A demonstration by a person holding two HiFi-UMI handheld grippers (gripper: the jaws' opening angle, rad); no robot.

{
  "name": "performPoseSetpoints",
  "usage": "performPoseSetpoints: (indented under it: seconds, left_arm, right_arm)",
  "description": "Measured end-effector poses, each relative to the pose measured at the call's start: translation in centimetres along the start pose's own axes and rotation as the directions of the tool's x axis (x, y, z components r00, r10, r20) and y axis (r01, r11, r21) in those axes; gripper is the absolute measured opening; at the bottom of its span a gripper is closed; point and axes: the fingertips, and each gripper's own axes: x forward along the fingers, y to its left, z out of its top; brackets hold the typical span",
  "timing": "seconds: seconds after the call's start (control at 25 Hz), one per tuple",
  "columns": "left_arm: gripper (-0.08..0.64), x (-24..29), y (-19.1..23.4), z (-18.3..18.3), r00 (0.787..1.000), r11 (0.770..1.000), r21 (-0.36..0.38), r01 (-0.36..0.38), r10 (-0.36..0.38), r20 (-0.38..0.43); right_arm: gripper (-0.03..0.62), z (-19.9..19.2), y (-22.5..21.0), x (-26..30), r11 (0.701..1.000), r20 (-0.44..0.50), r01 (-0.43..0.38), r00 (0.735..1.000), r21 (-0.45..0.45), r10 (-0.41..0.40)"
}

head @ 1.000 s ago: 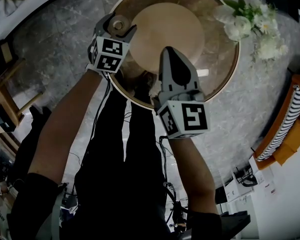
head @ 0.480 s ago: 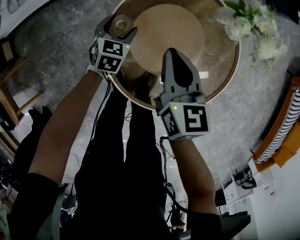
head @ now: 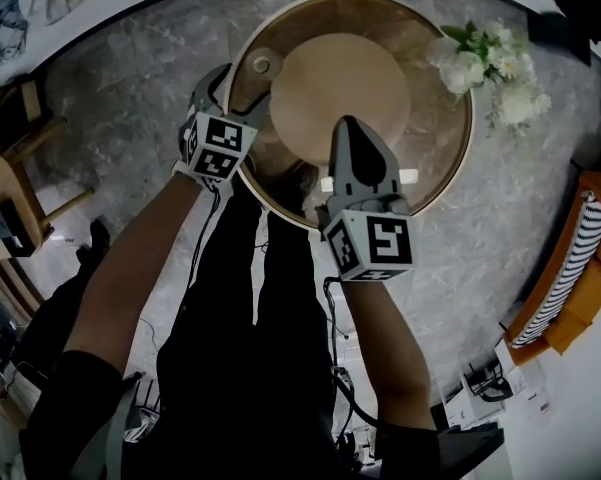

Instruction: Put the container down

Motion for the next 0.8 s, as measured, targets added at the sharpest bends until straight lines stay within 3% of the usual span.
performPoseSetpoints:
  seconds: [0.12, 0.32, 0.4, 0.48, 0.56, 0.64, 0.8]
  left_arm:
    - [0.345, -3.1, -0.4, 0.1, 1.0, 0.999, -0.05, -0.012, 0.013, 0.019]
    - [0.345, -10.0, -0.6, 1.8, 0.995, 0.978, -0.202, -0.051, 0.067, 0.072]
    - [0.345, -13.5, -1.8, 2.6, 0.995, 0.97, -0.244, -0.018, 0.042, 0.095]
    - [0.345, -17.3, -4.4, 3.8, 0.991, 0.96, -0.272, 0.071, -0.038, 0.125]
    - [0.345, -21.4, -7.3, 5.6, 0.98, 0.948, -0.275, 0.16, -0.119, 0.16]
    - [0.345, -25.6, -9.3, 8.0, 0.969, 0.948, -0.249, 0.199, -0.152, 0.195]
    - [0.342, -32.9, -9.1, 13.9, 0.945, 0.966, -0.216, 0.143, -0.069, 0.319]
  right_arm:
    - [0.006, 1.5, 0.8, -1.2, 0.999, 0.016, -0.01, 1.0, -0.031, 0.01]
    - [0.006, 3.8, 1.9, -3.6, 0.999, 0.026, -0.035, 0.999, -0.021, 0.035]
    - [0.006, 4.7, 2.8, -5.2, 0.999, 0.028, -0.039, 0.999, -0.03, 0.04]
    - [0.006, 5.6, 3.9, -7.3, 0.997, 0.026, -0.043, 0.999, -0.065, 0.044]
    - [0.006, 6.7, 5.1, -9.4, 0.993, 0.022, -0.047, 0.999, -0.112, 0.05]
    - [0.008, 8.6, 6.2, -11.4, 0.99, 0.036, -0.048, 0.998, -0.135, 0.054]
    - [0.006, 13.2, 8.2, -14.2, 0.993, 0.087, -0.046, 0.995, -0.109, 0.055]
